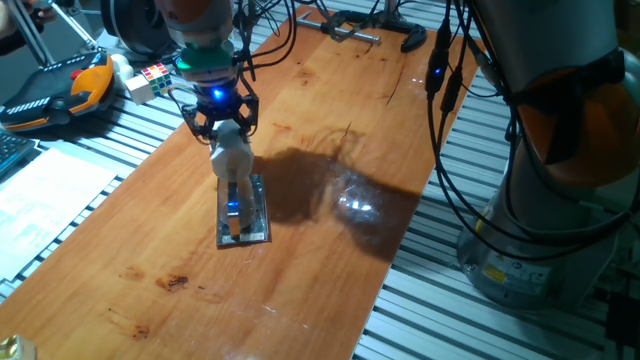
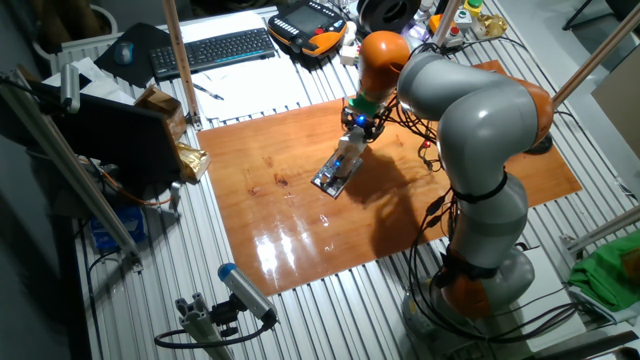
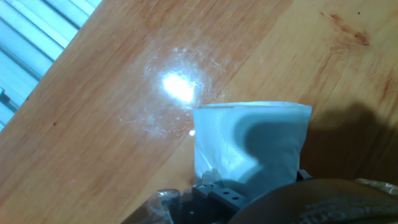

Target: Put the toilet paper on its holder

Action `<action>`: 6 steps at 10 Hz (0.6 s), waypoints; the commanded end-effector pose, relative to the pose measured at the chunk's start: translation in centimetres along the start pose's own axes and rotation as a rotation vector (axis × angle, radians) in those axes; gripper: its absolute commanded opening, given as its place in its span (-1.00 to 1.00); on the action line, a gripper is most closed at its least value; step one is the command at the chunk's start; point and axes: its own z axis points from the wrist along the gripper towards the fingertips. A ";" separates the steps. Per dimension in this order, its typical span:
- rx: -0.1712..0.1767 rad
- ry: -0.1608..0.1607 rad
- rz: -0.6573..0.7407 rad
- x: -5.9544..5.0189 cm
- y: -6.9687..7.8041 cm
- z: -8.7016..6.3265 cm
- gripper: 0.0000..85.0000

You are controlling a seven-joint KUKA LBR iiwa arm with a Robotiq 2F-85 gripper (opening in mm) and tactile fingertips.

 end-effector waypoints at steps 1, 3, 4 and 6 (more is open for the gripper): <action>0.002 0.000 0.000 0.1 0.0 0.0 -0.98; 0.006 -0.005 0.003 0.7 0.1 0.0 -0.98; 0.009 -0.008 0.004 0.9 0.1 0.0 -0.98; 0.009 -0.008 0.009 1.4 0.3 -0.1 -0.98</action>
